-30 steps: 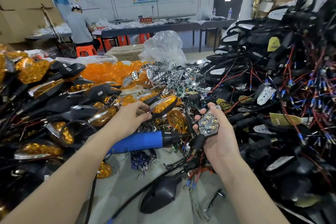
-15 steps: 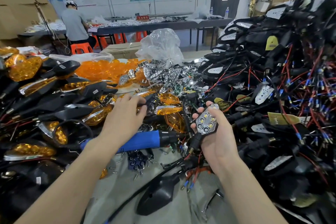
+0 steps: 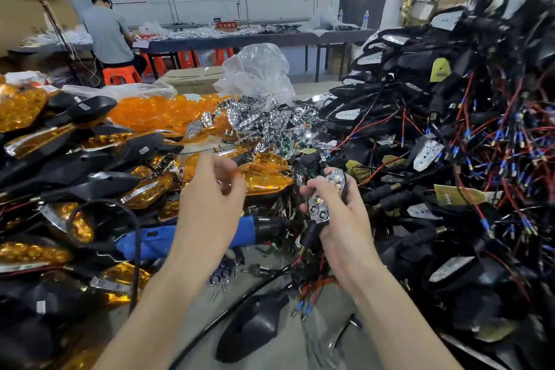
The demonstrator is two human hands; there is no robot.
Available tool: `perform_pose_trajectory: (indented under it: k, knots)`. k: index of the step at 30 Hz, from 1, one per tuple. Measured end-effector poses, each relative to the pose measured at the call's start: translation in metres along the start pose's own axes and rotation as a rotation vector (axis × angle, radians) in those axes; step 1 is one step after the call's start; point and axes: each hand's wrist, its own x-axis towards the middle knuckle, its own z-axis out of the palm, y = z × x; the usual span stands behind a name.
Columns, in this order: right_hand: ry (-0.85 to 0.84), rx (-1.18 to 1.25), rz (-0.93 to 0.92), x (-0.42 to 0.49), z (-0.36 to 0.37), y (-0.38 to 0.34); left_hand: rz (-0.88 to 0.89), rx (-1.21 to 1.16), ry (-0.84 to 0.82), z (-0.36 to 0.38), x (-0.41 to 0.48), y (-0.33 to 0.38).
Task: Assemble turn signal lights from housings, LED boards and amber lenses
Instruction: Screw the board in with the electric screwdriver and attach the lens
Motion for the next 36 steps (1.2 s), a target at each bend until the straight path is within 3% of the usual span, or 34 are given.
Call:
perform_pose_trajectory:
  k: [5,8,11,15,18,20,29,33,36]
  knots:
    - [-0.118,-0.096,-0.043,-0.004,0.008,0.008,-0.134,-0.372,0.058,0.019,-0.033,0.008]
    - [-0.16,-0.147,-0.06,-0.005,0.009,0.012,-0.143,-0.449,-0.051,0.03,-0.044,0.002]
    - [-0.199,-0.173,-0.029,-0.003,0.007,0.014,-0.089,-0.395,-0.139,0.034,-0.05,-0.004]
    - [-0.239,-0.118,0.005,-0.002,0.006,0.015,-0.069,-0.273,-0.06,0.033,-0.047,-0.011]
    - [-0.234,-0.258,-0.079,-0.004,0.006,0.015,0.02,-0.137,-0.045,0.034,-0.049,-0.012]
    - [-0.201,-0.337,-0.127,-0.003,0.004,0.017,0.076,-0.103,-0.105,0.036,-0.054,-0.008]
    - [-0.211,-0.366,-0.101,-0.001,-0.002,0.013,-0.082,-0.458,-0.486,0.015,-0.043,-0.009]
    - [-0.21,-0.198,-0.006,-0.002,0.001,0.009,-0.13,-0.424,-0.568,0.01,-0.042,-0.013]
    - [-0.14,0.07,0.119,0.001,0.001,0.002,-0.092,-0.458,-0.498,0.009,-0.043,-0.012]
